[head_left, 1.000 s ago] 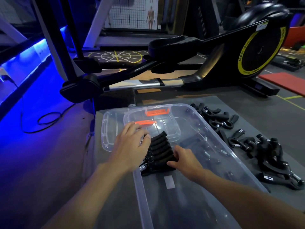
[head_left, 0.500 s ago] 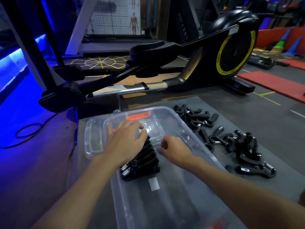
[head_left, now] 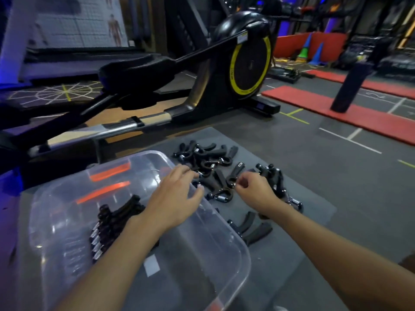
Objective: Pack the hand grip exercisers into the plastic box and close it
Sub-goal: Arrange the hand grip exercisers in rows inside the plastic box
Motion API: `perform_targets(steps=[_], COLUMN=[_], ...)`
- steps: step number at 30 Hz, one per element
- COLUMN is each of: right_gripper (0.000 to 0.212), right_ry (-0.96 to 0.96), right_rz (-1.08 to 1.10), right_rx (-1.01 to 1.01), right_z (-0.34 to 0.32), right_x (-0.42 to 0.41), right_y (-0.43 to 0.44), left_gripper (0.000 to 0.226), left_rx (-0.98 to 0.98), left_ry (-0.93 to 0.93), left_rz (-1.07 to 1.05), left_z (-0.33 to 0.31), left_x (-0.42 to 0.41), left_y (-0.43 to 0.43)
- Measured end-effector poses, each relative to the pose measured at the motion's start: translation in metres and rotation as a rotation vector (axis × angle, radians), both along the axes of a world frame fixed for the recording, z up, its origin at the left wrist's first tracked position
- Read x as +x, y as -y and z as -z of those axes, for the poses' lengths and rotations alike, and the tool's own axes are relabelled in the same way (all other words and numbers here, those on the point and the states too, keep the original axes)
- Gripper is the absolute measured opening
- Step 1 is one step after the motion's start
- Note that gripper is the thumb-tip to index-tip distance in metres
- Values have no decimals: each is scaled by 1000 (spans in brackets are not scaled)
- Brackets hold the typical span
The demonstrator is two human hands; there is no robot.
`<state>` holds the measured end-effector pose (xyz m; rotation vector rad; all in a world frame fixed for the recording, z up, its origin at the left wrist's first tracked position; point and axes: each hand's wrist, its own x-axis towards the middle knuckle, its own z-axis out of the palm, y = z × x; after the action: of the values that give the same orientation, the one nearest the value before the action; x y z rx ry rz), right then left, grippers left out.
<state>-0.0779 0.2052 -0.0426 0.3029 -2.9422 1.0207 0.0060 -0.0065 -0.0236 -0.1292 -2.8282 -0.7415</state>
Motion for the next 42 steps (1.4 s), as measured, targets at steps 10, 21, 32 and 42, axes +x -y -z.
perform_targets(steps=[10, 21, 32, 42], right_gripper=[88, 99, 99, 94], right_ry=[465, 425, 324, -7], right_rz=[-126, -280, -329, -300], right_rx=[170, 360, 333, 265], right_z=[97, 122, 122, 84], right_x=[-2, -23, -16, -12], right_y=[-57, -76, -85, -82], left_gripper=[77, 66, 65, 71], left_rx=[-210, -188, -202, -162], left_ry=[32, -2, -18, 24], left_rz=[50, 79, 79, 85], left_z=[22, 23, 25, 21], left_x=[-6, -4, -4, -6], left_y=[-14, -14, -12, -9])
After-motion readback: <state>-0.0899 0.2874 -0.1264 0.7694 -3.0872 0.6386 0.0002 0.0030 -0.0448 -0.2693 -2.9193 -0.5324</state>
